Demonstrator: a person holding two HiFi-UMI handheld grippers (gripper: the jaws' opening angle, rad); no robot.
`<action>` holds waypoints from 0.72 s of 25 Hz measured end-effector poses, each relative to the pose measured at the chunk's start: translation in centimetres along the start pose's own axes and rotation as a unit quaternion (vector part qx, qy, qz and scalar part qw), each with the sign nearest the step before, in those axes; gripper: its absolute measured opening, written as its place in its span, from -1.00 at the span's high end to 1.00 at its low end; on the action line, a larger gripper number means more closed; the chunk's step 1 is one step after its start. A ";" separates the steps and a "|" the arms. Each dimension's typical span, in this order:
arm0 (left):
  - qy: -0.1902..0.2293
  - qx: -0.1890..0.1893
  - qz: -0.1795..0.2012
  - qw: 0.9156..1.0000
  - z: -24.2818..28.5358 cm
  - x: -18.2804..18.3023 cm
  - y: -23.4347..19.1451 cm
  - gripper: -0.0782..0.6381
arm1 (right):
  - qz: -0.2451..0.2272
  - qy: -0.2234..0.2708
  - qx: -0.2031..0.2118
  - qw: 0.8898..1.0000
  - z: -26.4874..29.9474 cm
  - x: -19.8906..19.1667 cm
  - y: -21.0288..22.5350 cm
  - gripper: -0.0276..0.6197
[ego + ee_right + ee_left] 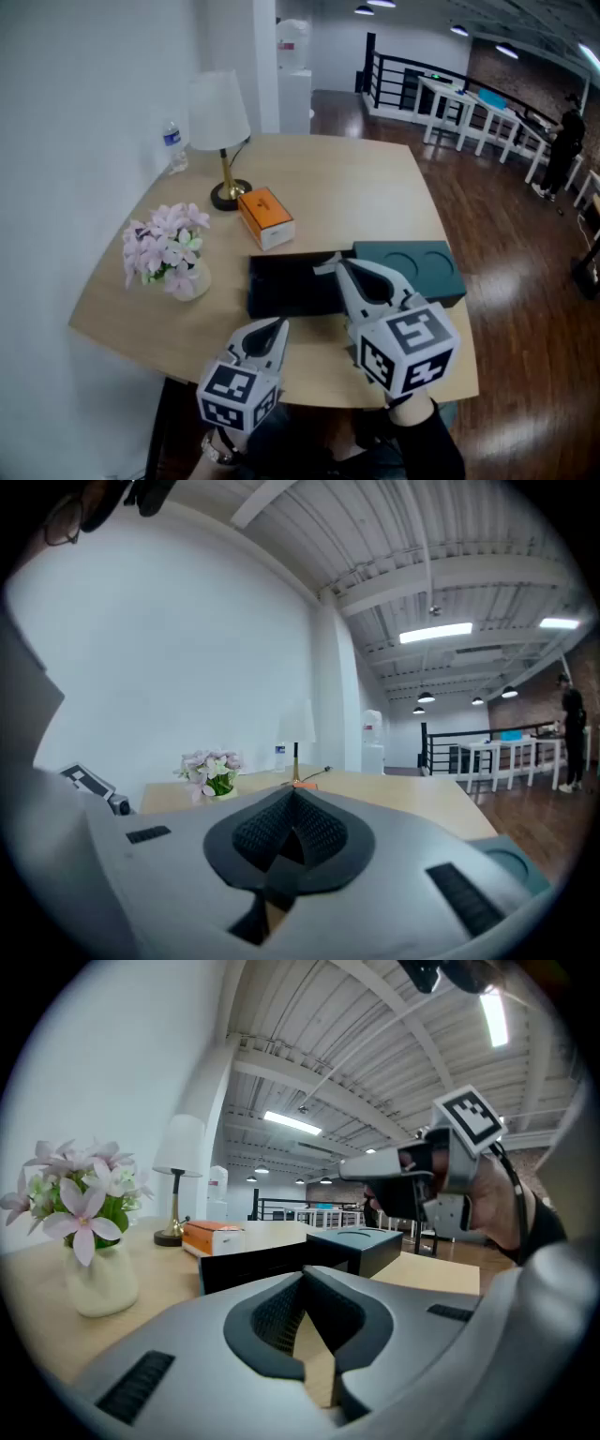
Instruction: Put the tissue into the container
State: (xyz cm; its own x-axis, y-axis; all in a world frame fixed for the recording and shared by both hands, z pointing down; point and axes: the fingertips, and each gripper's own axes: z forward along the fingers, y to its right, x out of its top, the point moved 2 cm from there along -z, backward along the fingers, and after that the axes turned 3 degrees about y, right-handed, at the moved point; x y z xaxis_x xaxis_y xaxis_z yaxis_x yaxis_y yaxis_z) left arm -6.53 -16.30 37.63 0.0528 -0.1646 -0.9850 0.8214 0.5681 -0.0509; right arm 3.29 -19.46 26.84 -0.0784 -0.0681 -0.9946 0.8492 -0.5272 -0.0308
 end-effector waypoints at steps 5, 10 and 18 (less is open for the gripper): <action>-0.012 0.009 -0.003 1.000 -0.6 -0.4 -3.2 0.78 | -0.017 -0.026 0.015 0.999 9.2 1.6 -1.1 0.55; -0.014 0.016 -0.005 1.000 -1.0 -0.6 -5.4 0.78 | -0.006 -0.113 0.021 0.993 19.1 -0.4 0.3 -0.45; -0.022 0.031 -0.018 0.999 -1.2 -1.4 -8.2 0.78 | -0.048 -0.246 -0.006 0.968 30.7 -5.5 1.9 -0.59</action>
State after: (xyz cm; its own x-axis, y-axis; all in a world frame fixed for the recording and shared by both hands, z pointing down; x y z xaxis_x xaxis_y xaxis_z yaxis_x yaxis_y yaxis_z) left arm -14.08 -19.75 39.22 0.0467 -0.2205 -0.9743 0.8568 0.5103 -0.0744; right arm -10.75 -46.11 35.26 -0.3945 -0.4164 -0.8191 0.8312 -0.5418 -0.1249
